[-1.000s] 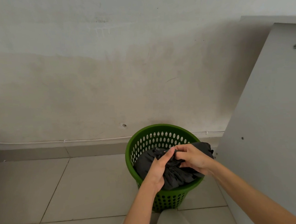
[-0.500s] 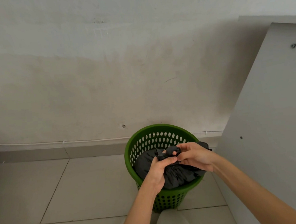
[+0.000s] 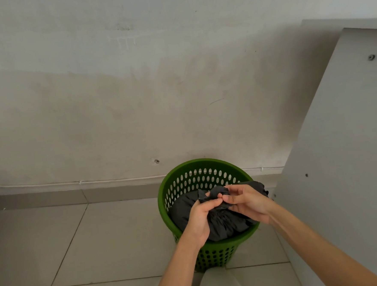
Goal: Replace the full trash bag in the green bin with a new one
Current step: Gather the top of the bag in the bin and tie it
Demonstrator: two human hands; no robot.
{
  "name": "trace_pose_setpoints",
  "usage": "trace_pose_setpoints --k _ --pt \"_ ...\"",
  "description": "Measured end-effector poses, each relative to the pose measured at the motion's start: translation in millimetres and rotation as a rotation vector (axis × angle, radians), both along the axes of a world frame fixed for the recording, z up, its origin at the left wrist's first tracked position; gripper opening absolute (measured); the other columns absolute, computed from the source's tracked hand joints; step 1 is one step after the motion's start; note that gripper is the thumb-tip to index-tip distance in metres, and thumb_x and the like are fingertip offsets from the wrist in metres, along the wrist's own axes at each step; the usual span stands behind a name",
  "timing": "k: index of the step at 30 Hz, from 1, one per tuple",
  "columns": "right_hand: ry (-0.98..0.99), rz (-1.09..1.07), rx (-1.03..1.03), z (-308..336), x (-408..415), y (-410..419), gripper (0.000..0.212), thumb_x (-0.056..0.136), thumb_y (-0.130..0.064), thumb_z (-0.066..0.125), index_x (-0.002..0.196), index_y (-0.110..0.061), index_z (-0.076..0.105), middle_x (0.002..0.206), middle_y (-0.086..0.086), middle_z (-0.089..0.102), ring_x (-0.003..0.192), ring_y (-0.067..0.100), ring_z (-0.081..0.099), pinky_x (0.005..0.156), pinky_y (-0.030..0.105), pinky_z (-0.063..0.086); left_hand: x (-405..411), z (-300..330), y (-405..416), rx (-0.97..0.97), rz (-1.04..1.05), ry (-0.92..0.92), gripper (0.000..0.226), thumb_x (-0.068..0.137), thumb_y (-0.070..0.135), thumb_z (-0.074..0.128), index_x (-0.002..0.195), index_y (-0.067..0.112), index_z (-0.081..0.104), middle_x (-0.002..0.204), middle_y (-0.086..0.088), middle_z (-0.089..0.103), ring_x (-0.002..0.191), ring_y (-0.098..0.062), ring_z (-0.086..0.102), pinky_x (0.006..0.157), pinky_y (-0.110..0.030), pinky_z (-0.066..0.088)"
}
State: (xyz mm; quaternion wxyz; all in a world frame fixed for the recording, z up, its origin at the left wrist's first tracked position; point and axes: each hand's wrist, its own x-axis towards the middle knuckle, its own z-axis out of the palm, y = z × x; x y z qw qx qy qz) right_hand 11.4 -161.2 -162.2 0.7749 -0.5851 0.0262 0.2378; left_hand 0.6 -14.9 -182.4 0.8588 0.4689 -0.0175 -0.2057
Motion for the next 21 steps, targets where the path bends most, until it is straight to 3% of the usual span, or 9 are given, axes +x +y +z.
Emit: trace_pose_setpoints --k 2,5,7,9,12,14,17,21 --pt "0.024 0.015 0.054 -2 -1 -2 0.059 0.048 -0.013 0.088 0.099 0.005 0.066 0.096 0.013 0.072 0.087 0.019 0.070 0.072 0.023 0.057 0 -3 0 -0.043 -0.004 0.026 0.022 0.088 -0.001 0.045 0.090 0.002 0.066 0.081 -0.007 0.073 0.079 -0.018 0.069 0.068 -0.024 0.057" --pt "0.025 -0.005 0.071 3 -7 1 0.014 0.072 0.004 0.065 0.084 0.001 0.068 0.077 0.007 0.074 0.071 0.012 0.070 0.061 0.018 0.055 -1 -6 -1 -0.072 -0.030 0.080 0.035 0.098 0.019 0.034 0.100 0.003 0.064 0.097 -0.010 0.071 0.091 -0.018 0.068 0.077 -0.026 0.057" --pt "0.006 -0.036 0.038 1 -8 4 0.019 0.085 0.009 0.049 0.083 -0.003 0.064 0.074 0.003 0.070 0.071 0.011 0.066 0.063 0.019 0.053 -1 -9 -4 -0.052 -0.040 0.131 0.045 0.099 0.031 0.027 0.105 0.005 0.063 0.104 -0.010 0.069 0.098 -0.019 0.065 0.084 -0.029 0.055" --pt "-0.054 -0.053 -0.078 -3 -9 11 0.017 0.088 0.004 0.048 0.085 -0.009 0.059 0.079 0.003 0.064 0.078 0.013 0.060 0.070 0.022 0.049 1 -10 -6 -0.026 -0.039 0.168 0.050 0.098 0.039 0.025 0.104 0.007 0.064 0.105 -0.010 0.069 0.103 -0.021 0.063 0.088 -0.031 0.052" --pt "-0.269 -0.089 -0.508 -7 -10 18 0.018 0.090 -0.003 0.049 0.082 -0.019 0.049 0.079 -0.002 0.060 0.071 0.008 0.055 0.059 0.017 0.045 5 -12 -8 0.065 -0.012 0.196 0.051 0.097 0.042 0.026 0.101 0.008 0.065 0.105 -0.010 0.068 0.103 -0.021 0.062 0.087 -0.031 0.052" --pt "-0.416 -0.088 -0.694 -7 -11 20 0.023 0.089 -0.003 0.049 0.080 -0.023 0.045 0.078 -0.004 0.060 0.070 0.011 0.052 0.056 0.018 0.042 7 -14 -9 0.106 -0.006 0.225 0.051 0.097 0.042 0.028 0.106 0.006 0.063 0.114 -0.015 0.065 0.109 -0.025 0.059 0.096 -0.036 0.047" --pt "-0.502 -0.068 -0.796 -5 -11 18 0.029 0.087 -0.002 0.050 0.077 -0.028 0.043 0.080 -0.002 0.060 0.070 0.013 0.050 0.059 0.022 0.038 9 -11 -10 0.151 -0.036 0.244 0.054 0.096 0.044 0.030 0.114 0.004 0.061 0.120 -0.018 0.062 0.116 -0.027 0.056 0.107 -0.042 0.039" --pt "-0.492 -0.112 -0.816 -2 -12 16 0.022 0.087 -0.007 0.054 0.084 -0.027 0.047 0.082 -0.004 0.059 0.073 0.013 0.054 0.059 0.021 0.044 12 -10 -12 0.283 -0.066 0.166 0.058 0.095 0.050 0.022 0.111 0.009 0.061 0.118 -0.014 0.063 0.114 -0.022 0.057 0.105 -0.037 0.042"
